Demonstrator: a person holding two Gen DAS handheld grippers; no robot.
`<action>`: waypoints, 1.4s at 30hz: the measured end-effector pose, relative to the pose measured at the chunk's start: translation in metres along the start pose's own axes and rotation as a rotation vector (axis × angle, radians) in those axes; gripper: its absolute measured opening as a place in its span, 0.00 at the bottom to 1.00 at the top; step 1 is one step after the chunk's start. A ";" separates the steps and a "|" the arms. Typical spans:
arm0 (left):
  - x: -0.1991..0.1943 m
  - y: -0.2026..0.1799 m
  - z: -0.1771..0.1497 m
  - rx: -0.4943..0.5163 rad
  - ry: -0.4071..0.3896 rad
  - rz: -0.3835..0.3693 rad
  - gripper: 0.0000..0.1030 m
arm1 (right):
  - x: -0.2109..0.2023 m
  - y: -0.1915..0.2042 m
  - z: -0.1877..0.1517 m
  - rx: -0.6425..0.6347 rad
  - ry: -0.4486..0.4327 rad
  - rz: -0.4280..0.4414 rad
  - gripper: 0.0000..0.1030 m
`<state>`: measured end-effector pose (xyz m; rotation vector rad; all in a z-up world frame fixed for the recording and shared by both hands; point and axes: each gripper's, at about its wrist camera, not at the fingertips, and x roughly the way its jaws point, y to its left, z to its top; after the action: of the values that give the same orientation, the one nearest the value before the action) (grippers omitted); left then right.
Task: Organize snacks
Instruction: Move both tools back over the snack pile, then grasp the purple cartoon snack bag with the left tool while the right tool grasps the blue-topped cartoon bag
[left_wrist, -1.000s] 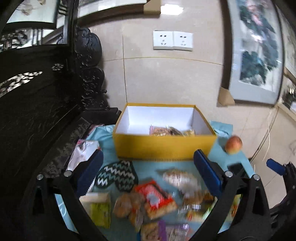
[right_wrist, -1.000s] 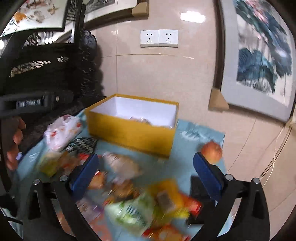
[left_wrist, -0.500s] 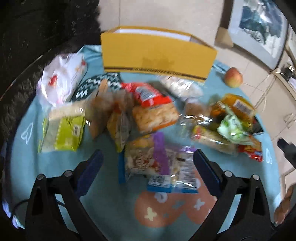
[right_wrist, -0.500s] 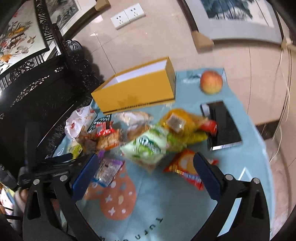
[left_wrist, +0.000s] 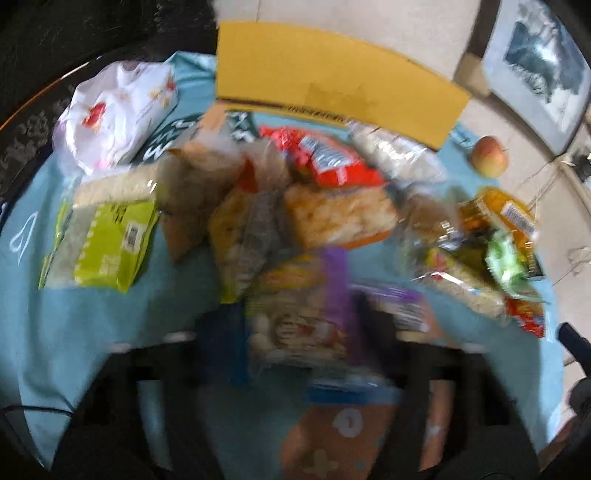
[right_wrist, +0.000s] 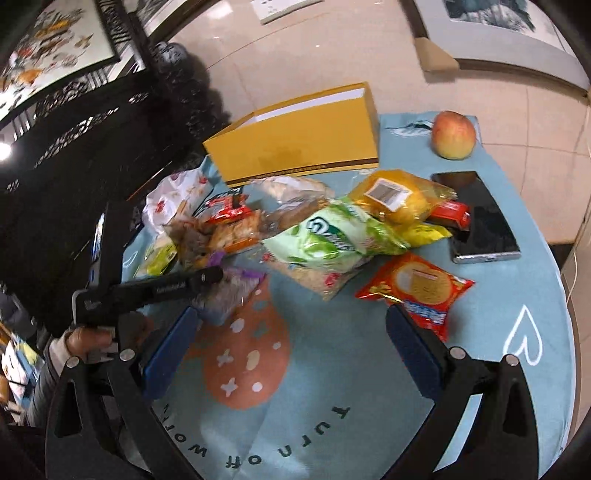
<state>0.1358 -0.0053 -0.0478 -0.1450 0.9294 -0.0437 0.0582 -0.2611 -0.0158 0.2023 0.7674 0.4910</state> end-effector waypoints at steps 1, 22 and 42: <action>-0.002 0.000 0.002 0.005 0.003 0.004 0.42 | 0.002 0.003 0.000 -0.010 0.006 -0.002 0.99; -0.025 0.048 -0.010 -0.050 -0.073 -0.030 0.42 | 0.148 0.116 0.012 -0.585 0.264 -0.090 0.99; -0.036 0.041 -0.011 -0.045 -0.119 -0.119 0.45 | 0.096 0.060 0.023 -0.243 0.231 0.165 0.21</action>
<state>0.1044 0.0381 -0.0313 -0.2420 0.8023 -0.1236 0.1122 -0.1615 -0.0373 -0.0185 0.9120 0.7682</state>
